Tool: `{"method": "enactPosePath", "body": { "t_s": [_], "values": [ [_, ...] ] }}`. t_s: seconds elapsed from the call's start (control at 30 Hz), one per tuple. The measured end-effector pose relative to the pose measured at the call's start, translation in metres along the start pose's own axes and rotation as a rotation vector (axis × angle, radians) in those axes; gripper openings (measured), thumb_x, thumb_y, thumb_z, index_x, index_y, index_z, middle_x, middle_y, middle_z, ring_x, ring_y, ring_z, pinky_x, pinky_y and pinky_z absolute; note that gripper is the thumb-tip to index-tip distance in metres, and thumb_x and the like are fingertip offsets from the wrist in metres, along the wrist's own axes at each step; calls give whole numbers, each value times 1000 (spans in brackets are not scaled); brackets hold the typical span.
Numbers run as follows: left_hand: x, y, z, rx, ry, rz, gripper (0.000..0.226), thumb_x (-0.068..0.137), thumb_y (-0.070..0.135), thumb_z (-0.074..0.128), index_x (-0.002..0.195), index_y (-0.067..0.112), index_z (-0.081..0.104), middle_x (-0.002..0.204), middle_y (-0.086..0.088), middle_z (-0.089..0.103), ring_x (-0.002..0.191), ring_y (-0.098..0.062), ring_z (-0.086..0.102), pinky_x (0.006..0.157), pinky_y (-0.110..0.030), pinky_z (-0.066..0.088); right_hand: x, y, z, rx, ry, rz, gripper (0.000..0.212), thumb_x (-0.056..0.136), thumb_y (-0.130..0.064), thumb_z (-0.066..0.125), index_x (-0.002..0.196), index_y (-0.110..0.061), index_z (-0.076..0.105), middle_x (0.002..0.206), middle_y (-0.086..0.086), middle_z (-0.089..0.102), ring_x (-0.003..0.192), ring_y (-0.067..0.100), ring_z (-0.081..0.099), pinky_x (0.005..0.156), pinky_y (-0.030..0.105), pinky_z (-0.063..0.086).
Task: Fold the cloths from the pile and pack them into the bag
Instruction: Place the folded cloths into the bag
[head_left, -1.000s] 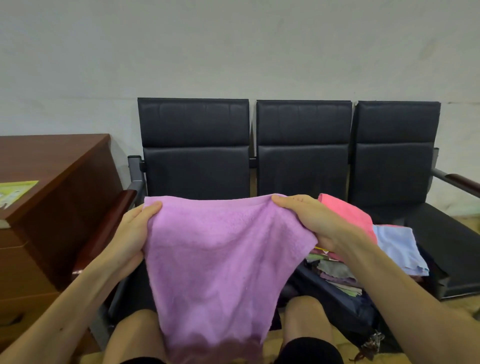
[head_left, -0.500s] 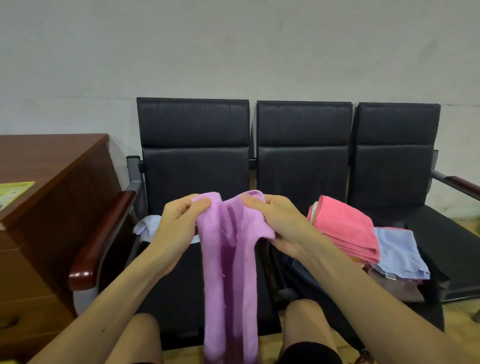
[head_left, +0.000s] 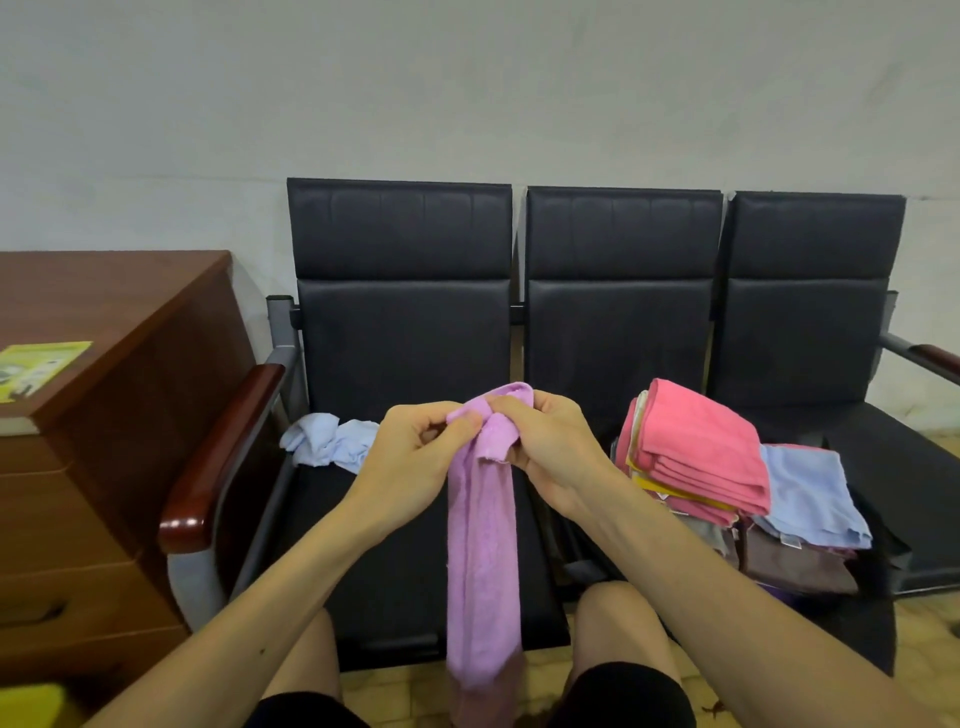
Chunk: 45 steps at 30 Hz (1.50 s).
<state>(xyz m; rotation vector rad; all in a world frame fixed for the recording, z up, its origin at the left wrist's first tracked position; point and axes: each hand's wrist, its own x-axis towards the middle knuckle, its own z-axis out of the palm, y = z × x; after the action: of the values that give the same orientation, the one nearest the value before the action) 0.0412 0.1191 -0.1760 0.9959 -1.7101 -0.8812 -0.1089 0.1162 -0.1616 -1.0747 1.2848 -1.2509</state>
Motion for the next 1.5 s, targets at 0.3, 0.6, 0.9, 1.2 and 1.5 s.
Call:
{"method": "enactPosePath", "body": {
  "t_s": [0.3, 0.6, 0.9, 1.2, 1.5],
  "values": [
    [-9, -6, 11, 293, 11, 147, 26, 76, 33, 82, 97, 27, 68, 88, 14, 62, 84, -5, 61, 70, -12, 50, -8, 8, 7, 52, 134, 39, 13, 97, -13, 59, 92, -7, 70, 85, 11, 69, 77, 19, 68, 53, 22, 53],
    [-13, -21, -10, 341, -229, 74, 27, 84, 8, 75, 96, 31, 74, 85, 20, 63, 82, -5, 61, 67, -22, 52, -9, 21, -2, -46, 4, 126, 14, 96, -14, 58, 91, -8, 69, 80, 10, 67, 67, 15, 63, 50, 22, 48],
    [-18, -23, -39, 299, -313, -7, 49, 88, -9, 59, 94, 38, 71, 93, 20, 72, 95, -5, 68, 78, -21, 55, 20, 29, -46, -1176, -111, -63, 30, 90, -34, 59, 68, -15, 62, 56, 0, 67, 60, 17, 68, 69, 33, 56],
    [-26, -24, -51, -156, -69, -312, 28, 100, 6, 51, 109, 27, 68, 99, 14, 74, 101, -7, 68, 84, -25, 56, 8, 2, -48, -241, 126, -246, 32, 88, -1, 49, 57, -7, 47, 63, 11, 51, 60, 16, 50, 53, 30, 48],
    [-23, -26, -24, 0, 120, -132, 23, 107, 34, 37, 111, 24, 57, 112, -6, 62, 105, -18, 61, 93, -38, 54, -1, 17, -25, -272, 31, -253, 44, 91, -3, 51, 50, -14, 39, 44, -13, 34, 46, 1, 36, 46, 9, 32]
  ]
}}
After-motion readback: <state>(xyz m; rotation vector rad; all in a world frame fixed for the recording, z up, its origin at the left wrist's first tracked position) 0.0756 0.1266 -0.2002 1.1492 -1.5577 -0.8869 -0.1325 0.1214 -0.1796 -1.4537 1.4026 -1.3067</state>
